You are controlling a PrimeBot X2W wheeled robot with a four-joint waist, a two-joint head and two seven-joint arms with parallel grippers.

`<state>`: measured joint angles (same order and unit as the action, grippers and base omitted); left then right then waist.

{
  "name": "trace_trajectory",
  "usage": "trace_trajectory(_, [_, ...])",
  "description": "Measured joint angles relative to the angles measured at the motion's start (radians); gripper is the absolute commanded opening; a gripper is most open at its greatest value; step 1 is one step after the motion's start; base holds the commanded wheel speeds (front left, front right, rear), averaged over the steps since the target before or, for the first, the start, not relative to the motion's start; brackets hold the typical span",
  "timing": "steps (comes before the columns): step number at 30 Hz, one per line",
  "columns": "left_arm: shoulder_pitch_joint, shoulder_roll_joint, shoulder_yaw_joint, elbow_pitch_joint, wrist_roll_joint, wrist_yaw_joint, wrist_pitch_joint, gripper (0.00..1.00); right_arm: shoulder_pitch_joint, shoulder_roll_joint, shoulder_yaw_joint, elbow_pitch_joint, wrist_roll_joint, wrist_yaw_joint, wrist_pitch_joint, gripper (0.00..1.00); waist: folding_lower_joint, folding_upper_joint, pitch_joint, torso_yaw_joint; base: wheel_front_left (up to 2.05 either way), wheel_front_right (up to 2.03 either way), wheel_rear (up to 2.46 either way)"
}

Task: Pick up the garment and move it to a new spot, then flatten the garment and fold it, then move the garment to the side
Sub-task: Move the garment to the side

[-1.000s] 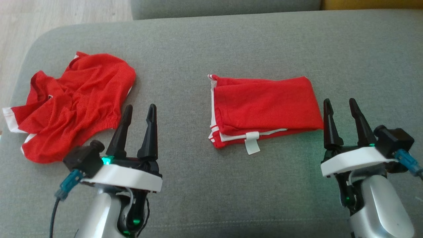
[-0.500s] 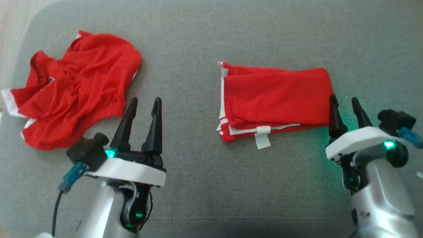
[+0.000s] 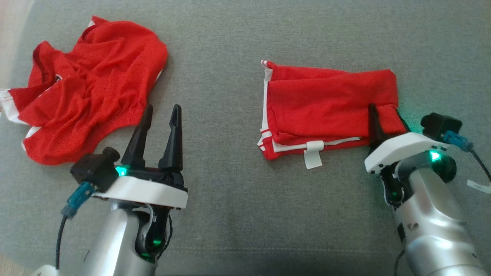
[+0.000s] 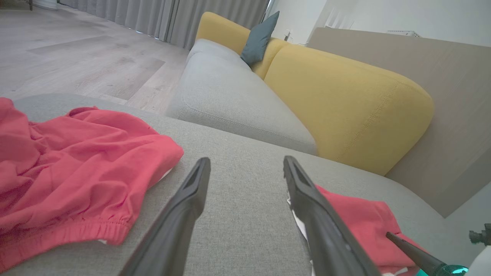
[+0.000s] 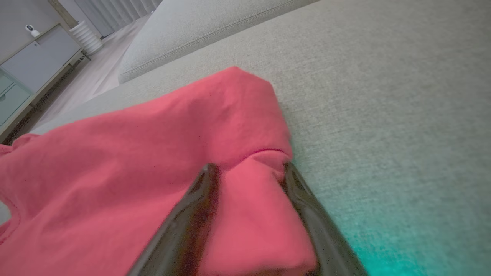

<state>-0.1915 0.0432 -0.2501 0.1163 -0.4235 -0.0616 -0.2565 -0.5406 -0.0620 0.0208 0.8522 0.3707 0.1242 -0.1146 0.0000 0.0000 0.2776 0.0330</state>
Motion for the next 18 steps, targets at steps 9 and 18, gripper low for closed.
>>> trace_trajectory(9, [-0.01,0.0,0.011,0.0,0.009,0.0,0.0,1.0,-0.058,-0.008,-0.006,0.017,-0.169,0.0,-0.045,0.0,0.0,0.0,0.005,-0.048,0.0,0.0,0.0])
trace_trajectory(18, [-0.026,0.0,0.017,-0.006,0.008,-0.004,0.0,1.0,-0.106,-0.259,-0.06,-0.128,-0.281,0.0,0.023,0.0,0.0,0.0,0.032,-0.078,0.0,0.0,0.0])
